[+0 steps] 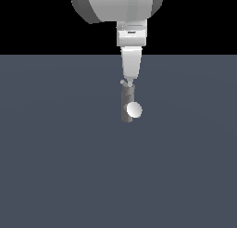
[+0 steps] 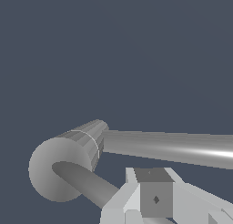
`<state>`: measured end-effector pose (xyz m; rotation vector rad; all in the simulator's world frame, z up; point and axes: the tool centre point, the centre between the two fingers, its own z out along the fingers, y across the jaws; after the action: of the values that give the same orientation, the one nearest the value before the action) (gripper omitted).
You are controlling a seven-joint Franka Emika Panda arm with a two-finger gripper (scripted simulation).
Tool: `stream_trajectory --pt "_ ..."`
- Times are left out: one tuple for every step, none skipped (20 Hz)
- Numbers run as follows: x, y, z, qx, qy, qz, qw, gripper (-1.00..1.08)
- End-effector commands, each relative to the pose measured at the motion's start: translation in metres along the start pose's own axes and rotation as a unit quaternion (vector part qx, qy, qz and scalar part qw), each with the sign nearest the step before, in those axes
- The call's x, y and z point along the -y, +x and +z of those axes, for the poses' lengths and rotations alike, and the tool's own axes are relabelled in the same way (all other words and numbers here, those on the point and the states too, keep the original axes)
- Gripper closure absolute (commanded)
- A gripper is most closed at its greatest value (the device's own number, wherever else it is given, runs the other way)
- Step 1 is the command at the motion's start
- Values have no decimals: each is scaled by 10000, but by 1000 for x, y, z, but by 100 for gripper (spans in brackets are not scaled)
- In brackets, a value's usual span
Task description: Turn on the faucet by rotating a designated handle.
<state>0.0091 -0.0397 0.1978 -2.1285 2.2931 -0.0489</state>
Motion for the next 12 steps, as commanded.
stream_trajectory --pt "3 -29 6 35 -55 -175 9998 108" --pt "5 -34 7 38 -63 -187 9998 108" --pt "6 -39 8 41 -72 -199 9998 108" --pt "8 -44 8 43 -80 -212 9997 108" --pt "10 -48 9 46 -88 -224 9997 108" --pt "11 -53 10 48 -96 -236 9997 108" --pt "13 -57 11 51 -105 -248 9996 108" --pt "15 -62 11 53 -113 -260 9996 108" --pt "16 -66 12 55 -121 -272 9995 108" --pt "18 -71 13 58 -129 -284 9995 108" --pt "20 -75 14 60 -137 -296 9994 108" --pt "21 -80 14 63 -145 -307 9994 108"
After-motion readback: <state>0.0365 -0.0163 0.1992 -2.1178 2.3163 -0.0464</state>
